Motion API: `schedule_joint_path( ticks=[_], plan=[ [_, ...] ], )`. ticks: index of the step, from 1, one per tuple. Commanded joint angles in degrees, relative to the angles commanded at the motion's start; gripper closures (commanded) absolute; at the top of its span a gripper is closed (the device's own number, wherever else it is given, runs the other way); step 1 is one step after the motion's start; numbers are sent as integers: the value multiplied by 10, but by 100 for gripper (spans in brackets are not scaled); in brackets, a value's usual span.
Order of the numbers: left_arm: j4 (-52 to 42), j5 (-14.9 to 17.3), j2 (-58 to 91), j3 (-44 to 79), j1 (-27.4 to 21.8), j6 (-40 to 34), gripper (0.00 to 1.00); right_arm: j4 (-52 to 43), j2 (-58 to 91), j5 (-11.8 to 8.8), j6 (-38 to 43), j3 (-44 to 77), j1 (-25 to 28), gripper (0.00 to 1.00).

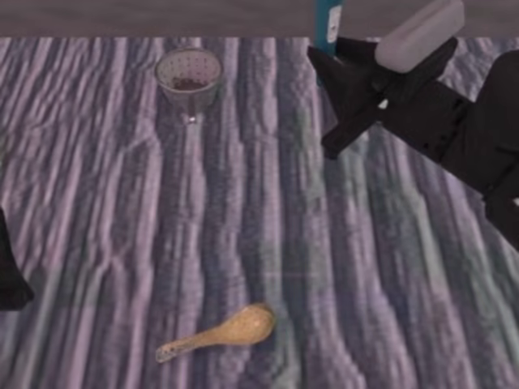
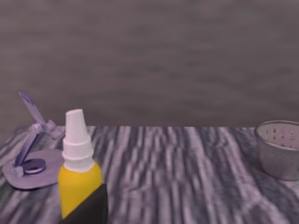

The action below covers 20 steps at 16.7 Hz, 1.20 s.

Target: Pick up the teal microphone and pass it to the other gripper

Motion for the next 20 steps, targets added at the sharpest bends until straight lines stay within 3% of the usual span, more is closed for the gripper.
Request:
schedule_joint_path(
  ticks=[5, 16, 20],
  plan=[
    [0, 0, 0, 0, 0, 0, 0, 67, 0, 64, 9, -16, 67, 100],
    [0, 1, 1, 1, 0, 0, 0, 70, 0, 67, 9, -17, 70, 100],
    [28, 52, 63, 48, -23, 6, 0, 70, 0, 67, 9, -17, 70, 100]
  ],
)
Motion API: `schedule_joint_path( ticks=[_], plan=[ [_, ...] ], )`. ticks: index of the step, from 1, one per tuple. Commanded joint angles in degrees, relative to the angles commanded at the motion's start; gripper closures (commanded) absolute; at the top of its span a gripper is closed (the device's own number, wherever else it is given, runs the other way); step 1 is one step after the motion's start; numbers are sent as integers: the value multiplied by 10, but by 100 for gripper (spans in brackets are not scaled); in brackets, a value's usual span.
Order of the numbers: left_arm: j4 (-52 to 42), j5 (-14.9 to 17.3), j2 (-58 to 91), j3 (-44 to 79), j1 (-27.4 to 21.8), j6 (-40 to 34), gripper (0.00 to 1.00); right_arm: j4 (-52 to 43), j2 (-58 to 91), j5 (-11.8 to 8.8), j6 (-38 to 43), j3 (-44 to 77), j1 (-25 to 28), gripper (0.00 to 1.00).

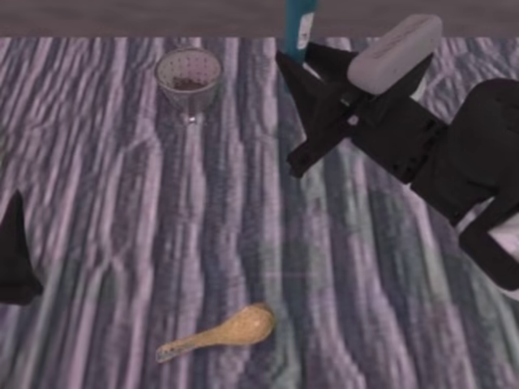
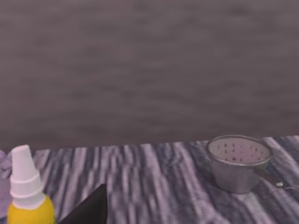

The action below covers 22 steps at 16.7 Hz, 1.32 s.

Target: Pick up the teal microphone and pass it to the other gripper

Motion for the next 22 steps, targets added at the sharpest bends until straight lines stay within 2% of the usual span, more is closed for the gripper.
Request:
schedule_joint_path(
  ticks=[3, 11, 14, 17, 22],
  plan=[
    [38, 69, 106, 67, -27, 10, 0, 0, 0, 0, 0, 0, 0, 100],
    [164, 288, 480, 287, -109, 45, 0, 0, 0, 0, 0, 0, 0, 100],
    [199, 351, 586, 349, -133, 55, 0, 0, 0, 0, 0, 0, 0, 100],
    [220, 388, 644, 384, -149, 59, 0, 0, 0, 0, 0, 0, 0, 100],
    [222, 393, 651, 388, -149, 60, 0, 0, 0, 0, 0, 0, 0, 100]
  ],
)
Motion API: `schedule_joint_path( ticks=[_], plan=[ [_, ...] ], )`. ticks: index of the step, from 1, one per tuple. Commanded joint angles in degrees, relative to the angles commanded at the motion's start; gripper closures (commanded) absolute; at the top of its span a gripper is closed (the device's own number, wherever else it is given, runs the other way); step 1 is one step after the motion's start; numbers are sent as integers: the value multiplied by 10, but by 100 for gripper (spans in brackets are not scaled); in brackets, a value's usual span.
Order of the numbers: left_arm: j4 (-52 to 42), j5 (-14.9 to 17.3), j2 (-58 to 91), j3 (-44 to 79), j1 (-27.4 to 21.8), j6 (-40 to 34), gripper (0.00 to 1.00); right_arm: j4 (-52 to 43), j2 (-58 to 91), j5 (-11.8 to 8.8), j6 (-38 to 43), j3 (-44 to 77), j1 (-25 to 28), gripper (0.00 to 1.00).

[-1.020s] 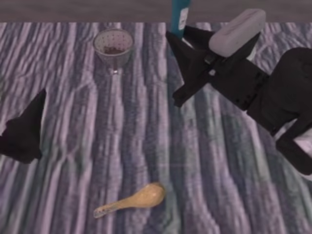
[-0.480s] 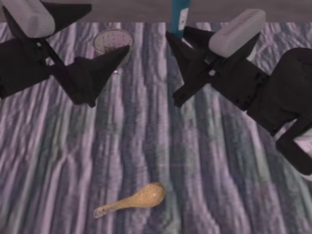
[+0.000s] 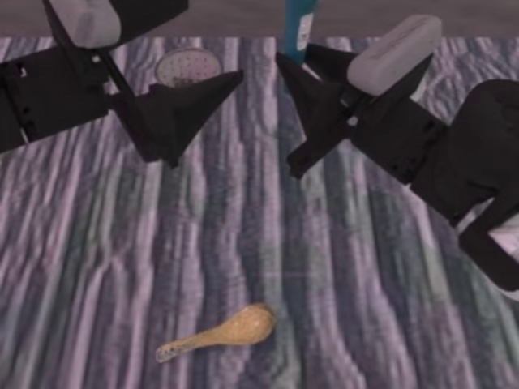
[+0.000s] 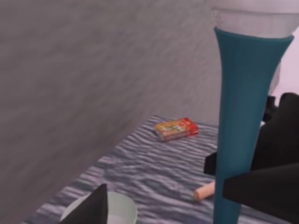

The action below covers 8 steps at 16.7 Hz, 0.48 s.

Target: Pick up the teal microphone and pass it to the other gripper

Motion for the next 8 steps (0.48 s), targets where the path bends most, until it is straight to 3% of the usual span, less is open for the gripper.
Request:
schedule_joint_path(
  ticks=[3, 8],
  plan=[
    [6, -12, 23, 19, -16, 0, 0, 0, 0, 0, 0, 0, 0, 100],
    [32, -78, 129, 102, -84, -4, 0, 0, 0, 0, 0, 0, 0, 100]
  ],
)
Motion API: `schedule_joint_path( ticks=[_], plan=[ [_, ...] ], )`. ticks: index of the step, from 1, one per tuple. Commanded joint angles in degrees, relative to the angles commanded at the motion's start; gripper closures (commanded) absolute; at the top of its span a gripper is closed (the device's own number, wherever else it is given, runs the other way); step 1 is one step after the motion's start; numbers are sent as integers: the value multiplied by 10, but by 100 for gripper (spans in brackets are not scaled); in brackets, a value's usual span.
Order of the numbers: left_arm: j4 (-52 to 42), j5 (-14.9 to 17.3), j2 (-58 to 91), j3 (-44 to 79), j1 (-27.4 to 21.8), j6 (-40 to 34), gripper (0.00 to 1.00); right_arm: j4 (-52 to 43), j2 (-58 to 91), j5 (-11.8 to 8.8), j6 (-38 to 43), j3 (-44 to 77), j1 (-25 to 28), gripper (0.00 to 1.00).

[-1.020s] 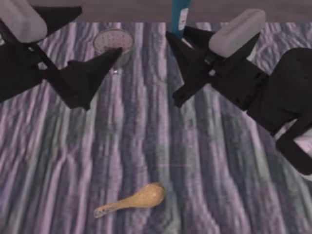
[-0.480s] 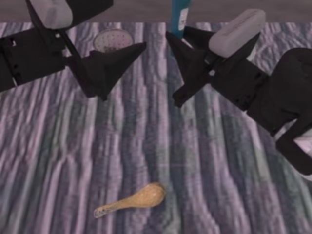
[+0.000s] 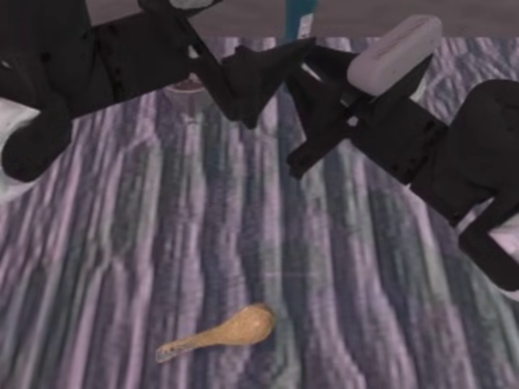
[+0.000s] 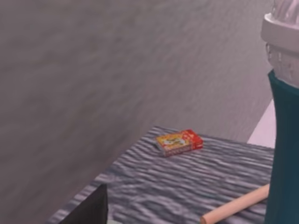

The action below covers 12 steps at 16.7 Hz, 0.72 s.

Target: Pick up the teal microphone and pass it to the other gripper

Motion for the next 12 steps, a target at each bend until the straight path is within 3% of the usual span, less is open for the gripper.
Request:
schedule_joint_path(
  ticks=[4, 8, 12],
  plan=[
    [13, -39, 57, 45, -40, -2, 0, 0, 0, 0, 0, 0, 0, 100],
    [13, -40, 58, 46, -41, -2, 0, 0, 0, 0, 0, 0, 0, 100],
    [13, -40, 58, 46, -41, -2, 30, 0, 0, 0, 0, 0, 0, 100]
  ],
)
